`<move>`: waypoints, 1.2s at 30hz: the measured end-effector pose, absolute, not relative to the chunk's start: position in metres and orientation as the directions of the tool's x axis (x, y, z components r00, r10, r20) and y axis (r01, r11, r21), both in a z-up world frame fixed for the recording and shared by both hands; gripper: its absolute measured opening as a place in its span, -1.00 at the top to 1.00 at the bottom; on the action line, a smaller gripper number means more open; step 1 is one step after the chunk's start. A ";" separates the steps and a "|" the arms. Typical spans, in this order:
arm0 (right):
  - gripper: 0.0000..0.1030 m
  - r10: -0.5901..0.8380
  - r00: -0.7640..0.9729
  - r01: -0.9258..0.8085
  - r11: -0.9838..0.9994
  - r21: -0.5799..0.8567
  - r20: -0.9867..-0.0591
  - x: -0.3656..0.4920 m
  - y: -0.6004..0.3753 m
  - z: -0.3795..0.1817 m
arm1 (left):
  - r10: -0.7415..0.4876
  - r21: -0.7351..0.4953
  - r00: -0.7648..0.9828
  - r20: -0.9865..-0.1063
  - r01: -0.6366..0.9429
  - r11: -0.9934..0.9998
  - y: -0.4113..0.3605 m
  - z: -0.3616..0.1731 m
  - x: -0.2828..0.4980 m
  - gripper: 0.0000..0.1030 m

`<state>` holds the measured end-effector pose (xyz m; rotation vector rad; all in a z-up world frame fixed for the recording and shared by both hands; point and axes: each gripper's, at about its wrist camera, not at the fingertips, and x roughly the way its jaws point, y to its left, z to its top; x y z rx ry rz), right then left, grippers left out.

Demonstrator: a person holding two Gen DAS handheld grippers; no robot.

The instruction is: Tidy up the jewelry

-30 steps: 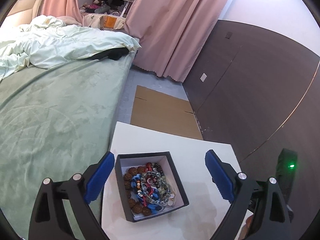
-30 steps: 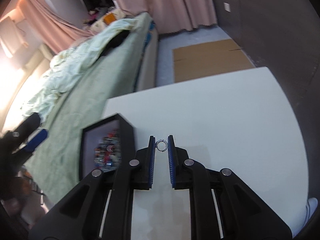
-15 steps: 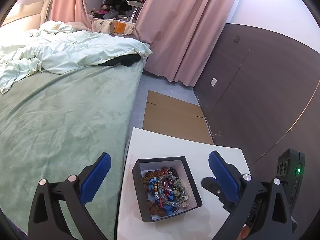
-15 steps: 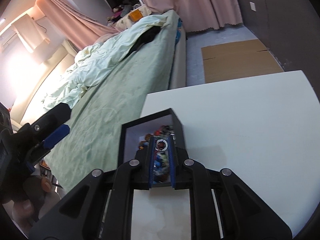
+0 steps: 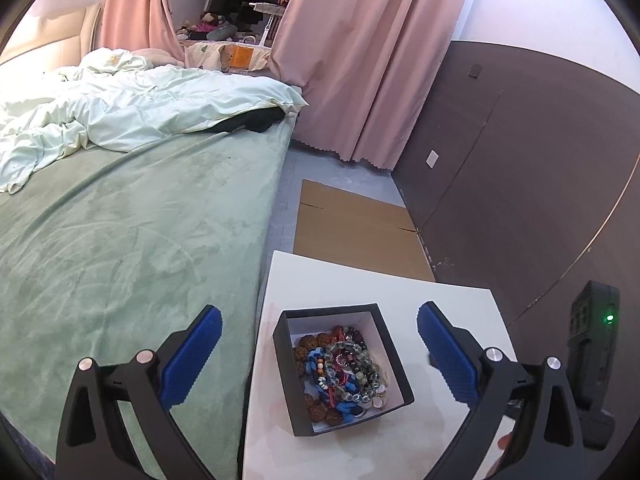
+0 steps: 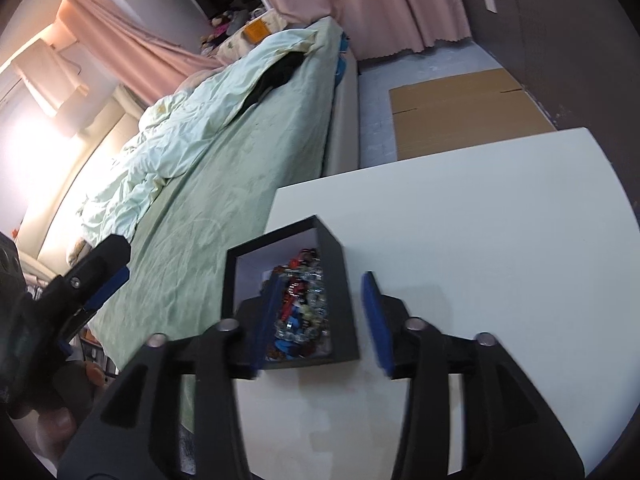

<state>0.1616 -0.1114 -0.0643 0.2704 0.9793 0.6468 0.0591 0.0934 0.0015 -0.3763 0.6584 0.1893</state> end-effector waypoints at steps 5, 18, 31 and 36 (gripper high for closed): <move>-0.87 0.603 0.455 -0.377 0.797 0.472 -0.656 0.155 -0.135 -0.049 | 0.038 -0.276 0.774 -0.632 -0.271 0.922 0.085 -0.001 0.059 -0.84; -0.91 0.555 0.474 -0.319 0.832 0.454 -0.684 0.141 -0.190 -0.039 | -0.009 -0.218 0.771 -0.637 -0.170 0.961 0.038 -0.007 0.049 -0.85; -0.91 0.525 0.499 -0.355 0.850 0.389 -0.690 0.109 -0.224 -0.026 | -0.044 -0.195 0.798 -0.601 -0.093 0.976 0.002 -0.007 0.022 -0.85; -0.91 0.527 0.519 -0.355 0.849 0.391 -0.673 0.104 -0.234 -0.022 | -0.049 -0.182 0.797 -0.602 -0.077 0.980 -0.003 -0.007 0.022 -0.85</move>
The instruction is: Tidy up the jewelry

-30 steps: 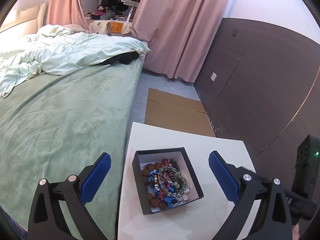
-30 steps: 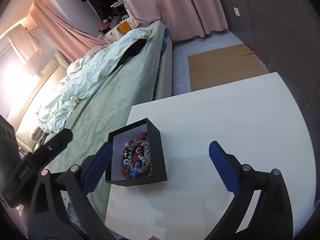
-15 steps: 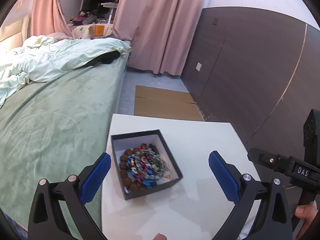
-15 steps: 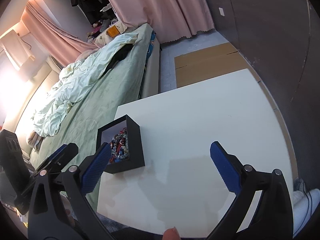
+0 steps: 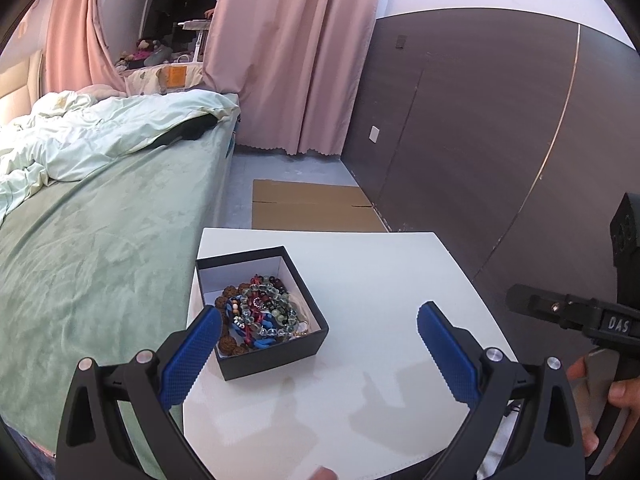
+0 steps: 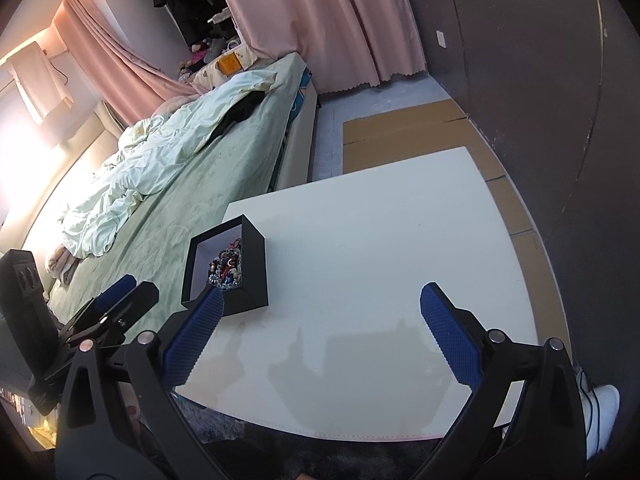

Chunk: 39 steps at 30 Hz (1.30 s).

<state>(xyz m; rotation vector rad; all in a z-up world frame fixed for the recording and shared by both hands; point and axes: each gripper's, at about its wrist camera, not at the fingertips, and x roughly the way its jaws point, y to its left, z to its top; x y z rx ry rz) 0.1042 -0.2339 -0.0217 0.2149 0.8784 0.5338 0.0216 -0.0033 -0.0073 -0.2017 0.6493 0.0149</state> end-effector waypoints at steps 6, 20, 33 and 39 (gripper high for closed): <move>-0.91 0.520 0.530 -0.365 0.853 0.373 -0.670 0.100 -0.235 -0.018 | -0.038 -0.169 0.802 -0.596 -0.079 0.982 -0.002 -0.009 0.023 -0.85; -0.91 0.518 0.510 -0.378 0.852 0.362 -0.686 0.100 -0.227 -0.019 | -0.007 -0.160 0.819 -0.574 -0.104 0.982 0.000 0.001 0.014 -0.84; -0.91 0.528 0.510 -0.378 0.847 0.375 -0.679 0.096 -0.224 -0.018 | 0.011 -0.128 0.820 -0.573 -0.102 0.987 -0.008 -0.001 0.013 -0.84; -0.91 0.528 0.510 -0.377 0.847 0.376 -0.679 0.097 -0.225 -0.018 | 0.017 -0.126 0.824 -0.567 -0.106 0.986 -0.008 0.001 0.012 -0.84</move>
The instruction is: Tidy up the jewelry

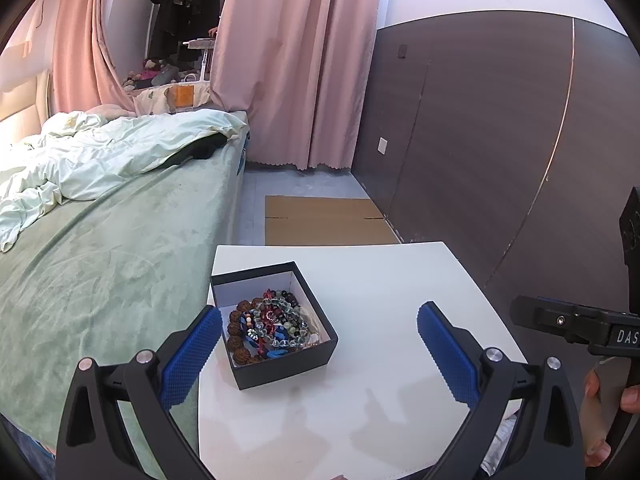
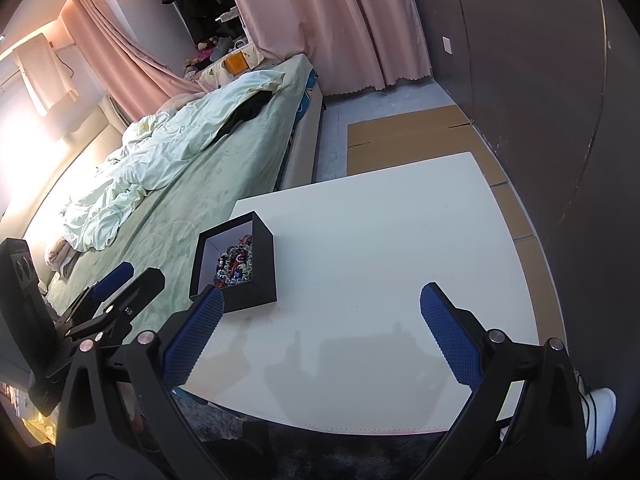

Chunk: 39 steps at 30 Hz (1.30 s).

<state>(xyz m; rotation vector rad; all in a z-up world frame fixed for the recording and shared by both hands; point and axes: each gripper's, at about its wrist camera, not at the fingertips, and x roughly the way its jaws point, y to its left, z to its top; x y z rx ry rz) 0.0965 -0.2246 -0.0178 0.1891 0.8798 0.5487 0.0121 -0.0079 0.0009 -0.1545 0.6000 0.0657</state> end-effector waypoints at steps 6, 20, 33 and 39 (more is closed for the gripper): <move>-0.91 0.527 0.512 -0.376 0.847 0.375 -0.678 0.097 -0.224 -0.018 | 0.019 -0.123 0.824 -0.566 -0.107 0.987 -0.008 0.002 0.013 -0.85; -0.91 0.527 0.512 -0.380 0.847 0.371 -0.679 0.095 -0.224 -0.017 | 0.020 -0.121 0.827 -0.562 -0.106 0.987 -0.009 0.003 0.011 -0.85; -0.91 0.526 0.513 -0.382 0.848 0.368 -0.679 0.093 -0.223 -0.016 | 0.024 -0.119 0.828 -0.560 -0.109 0.987 -0.008 0.004 0.010 -0.85; -0.91 0.525 0.513 -0.382 0.848 0.367 -0.679 0.094 -0.223 -0.016 | 0.026 -0.117 0.823 -0.567 -0.111 0.987 -0.009 0.003 0.011 -0.85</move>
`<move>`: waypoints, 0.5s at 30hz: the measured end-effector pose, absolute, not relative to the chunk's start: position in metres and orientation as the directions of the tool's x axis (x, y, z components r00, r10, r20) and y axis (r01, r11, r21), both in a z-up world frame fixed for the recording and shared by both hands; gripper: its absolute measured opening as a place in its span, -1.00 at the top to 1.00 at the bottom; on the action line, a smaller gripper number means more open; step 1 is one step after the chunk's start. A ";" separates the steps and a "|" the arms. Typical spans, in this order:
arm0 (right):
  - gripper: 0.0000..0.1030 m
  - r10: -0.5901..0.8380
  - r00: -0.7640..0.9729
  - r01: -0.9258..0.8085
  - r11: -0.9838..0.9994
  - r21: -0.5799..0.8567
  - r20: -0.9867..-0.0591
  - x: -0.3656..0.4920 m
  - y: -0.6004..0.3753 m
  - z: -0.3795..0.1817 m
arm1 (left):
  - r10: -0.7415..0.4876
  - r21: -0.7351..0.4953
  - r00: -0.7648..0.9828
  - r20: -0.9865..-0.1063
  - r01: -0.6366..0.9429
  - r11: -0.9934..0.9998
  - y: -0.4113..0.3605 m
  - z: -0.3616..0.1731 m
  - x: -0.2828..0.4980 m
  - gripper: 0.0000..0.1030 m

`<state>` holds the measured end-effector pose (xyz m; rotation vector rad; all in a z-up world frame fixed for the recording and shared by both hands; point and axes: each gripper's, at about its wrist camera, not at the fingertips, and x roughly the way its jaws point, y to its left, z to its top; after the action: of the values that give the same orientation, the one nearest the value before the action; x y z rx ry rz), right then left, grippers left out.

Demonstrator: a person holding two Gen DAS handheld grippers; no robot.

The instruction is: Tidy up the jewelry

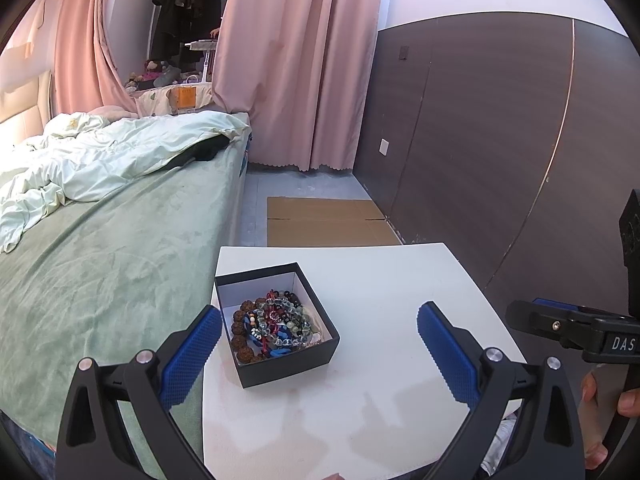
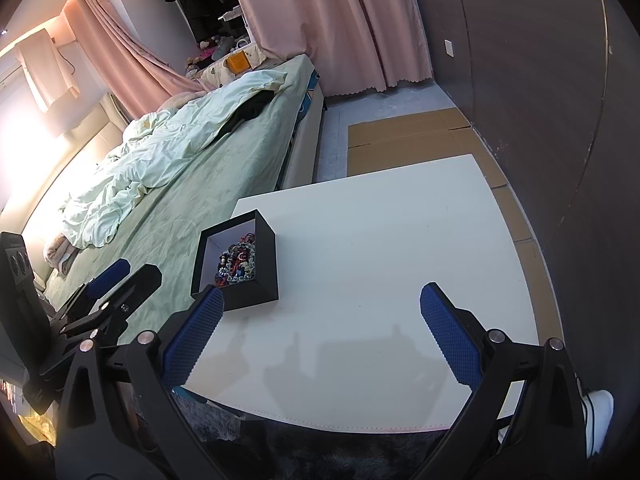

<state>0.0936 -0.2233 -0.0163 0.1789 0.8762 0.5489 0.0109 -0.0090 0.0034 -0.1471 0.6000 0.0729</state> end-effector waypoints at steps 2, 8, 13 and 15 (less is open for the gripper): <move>-0.91 0.524 0.513 -0.381 0.849 0.367 -0.680 0.094 -0.224 -0.016 | 0.029 -0.117 0.825 -0.565 -0.115 0.986 -0.009 0.004 0.012 -0.84; -0.91 0.521 0.514 -0.382 0.850 0.362 -0.681 0.092 -0.222 -0.018 | 0.025 -0.122 0.826 -0.563 -0.114 0.986 -0.010 0.004 0.010 -0.85; -0.91 0.520 0.513 -0.382 0.851 0.360 -0.683 0.091 -0.222 -0.020 | 0.027 -0.120 0.828 -0.560 -0.113 0.986 -0.010 0.005 0.008 -0.85; -0.91 0.520 0.513 -0.382 0.851 0.361 -0.683 0.091 -0.222 -0.020 | 0.033 -0.117 0.830 -0.556 -0.118 0.986 -0.011 0.005 0.007 -0.85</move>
<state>0.0910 -0.2221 -0.0197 0.1722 0.8776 0.5458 0.0070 -0.0106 0.0054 -0.1491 0.5863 0.0802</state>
